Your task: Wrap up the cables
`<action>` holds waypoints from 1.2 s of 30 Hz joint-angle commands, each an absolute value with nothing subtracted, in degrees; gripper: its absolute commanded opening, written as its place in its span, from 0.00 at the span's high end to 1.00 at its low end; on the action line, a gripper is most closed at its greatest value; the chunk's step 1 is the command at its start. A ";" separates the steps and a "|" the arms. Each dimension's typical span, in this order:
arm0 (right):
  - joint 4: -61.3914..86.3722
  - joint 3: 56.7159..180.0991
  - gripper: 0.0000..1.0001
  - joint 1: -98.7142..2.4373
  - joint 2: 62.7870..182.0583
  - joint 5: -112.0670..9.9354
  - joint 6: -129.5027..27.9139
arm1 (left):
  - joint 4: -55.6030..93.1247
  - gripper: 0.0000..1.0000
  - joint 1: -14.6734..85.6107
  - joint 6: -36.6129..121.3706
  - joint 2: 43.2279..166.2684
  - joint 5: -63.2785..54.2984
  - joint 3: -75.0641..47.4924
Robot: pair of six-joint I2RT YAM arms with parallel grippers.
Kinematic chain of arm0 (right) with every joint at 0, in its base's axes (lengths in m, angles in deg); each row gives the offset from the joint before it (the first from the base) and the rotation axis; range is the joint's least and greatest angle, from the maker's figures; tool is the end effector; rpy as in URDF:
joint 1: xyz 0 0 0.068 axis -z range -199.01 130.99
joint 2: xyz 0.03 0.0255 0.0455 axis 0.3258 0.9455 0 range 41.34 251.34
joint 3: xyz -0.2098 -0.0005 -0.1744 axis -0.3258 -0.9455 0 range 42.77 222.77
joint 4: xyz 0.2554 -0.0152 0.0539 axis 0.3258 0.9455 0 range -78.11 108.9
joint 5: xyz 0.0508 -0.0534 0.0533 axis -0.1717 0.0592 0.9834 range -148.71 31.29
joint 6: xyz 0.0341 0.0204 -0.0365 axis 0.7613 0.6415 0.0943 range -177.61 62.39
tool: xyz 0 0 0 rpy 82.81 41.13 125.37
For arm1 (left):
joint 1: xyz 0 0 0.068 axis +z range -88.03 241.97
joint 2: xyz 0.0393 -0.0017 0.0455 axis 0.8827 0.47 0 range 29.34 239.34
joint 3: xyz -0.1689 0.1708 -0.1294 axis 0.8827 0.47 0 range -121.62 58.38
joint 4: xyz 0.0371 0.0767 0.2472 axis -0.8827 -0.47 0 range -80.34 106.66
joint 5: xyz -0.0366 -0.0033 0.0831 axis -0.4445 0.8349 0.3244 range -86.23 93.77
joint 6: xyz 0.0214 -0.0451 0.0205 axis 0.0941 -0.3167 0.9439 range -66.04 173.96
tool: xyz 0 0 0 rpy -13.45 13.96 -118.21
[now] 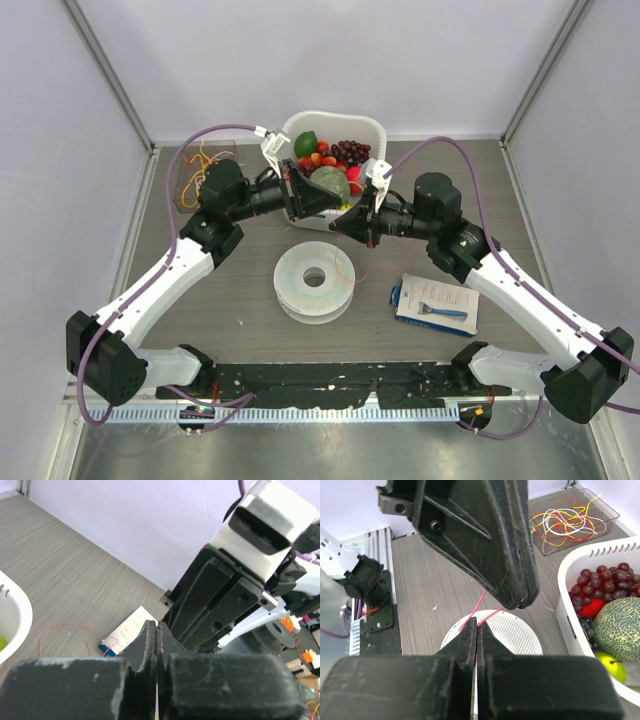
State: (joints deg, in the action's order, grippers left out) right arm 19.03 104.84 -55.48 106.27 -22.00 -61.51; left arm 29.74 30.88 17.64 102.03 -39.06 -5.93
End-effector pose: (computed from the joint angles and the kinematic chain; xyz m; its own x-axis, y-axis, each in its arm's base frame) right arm 0.1940 0.1697 0.3825 -0.0747 -0.1229 -0.9896 -0.9572 0.2872 0.0366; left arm 0.2379 -0.1716 0.3974 -0.5113 -0.1989 -0.8361 0.8143 0.1990 -0.5453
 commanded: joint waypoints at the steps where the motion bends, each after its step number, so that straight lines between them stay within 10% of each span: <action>1: 14.44 105.44 0.93 -55.84 106.56 -25.74 -56.12 | 39.16 1.00 31.12 11.95 101.24 -34.38 -5.78; 6: 18.82 104.92 0.55 -54.61 103.23 -31.71 -59.78 | 35.74 1.00 31.21 14.22 99.74 -31.04 -5.86; 17: 17.63 104.74 0.23 -54.52 101.10 -36.21 -68.16 | 27.20 1.00 30.94 15.55 100.27 -28.40 -8.32; 31: 10.05 108.34 0.20 -55.13 108.66 -33.74 -65.52 | 26.50 1.00 29.27 15.90 100.27 -28.22 -8.06; 36: 7.77 107.81 0.34 -55.49 109.46 -33.84 -66.31 | 26.33 1.00 29.19 15.73 100.71 -26.82 -7.89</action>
State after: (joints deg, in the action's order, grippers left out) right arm 13.50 105.49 -54.98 109.39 -34.04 -66.17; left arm 25.65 29.48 15.41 101.07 -28.52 -6.24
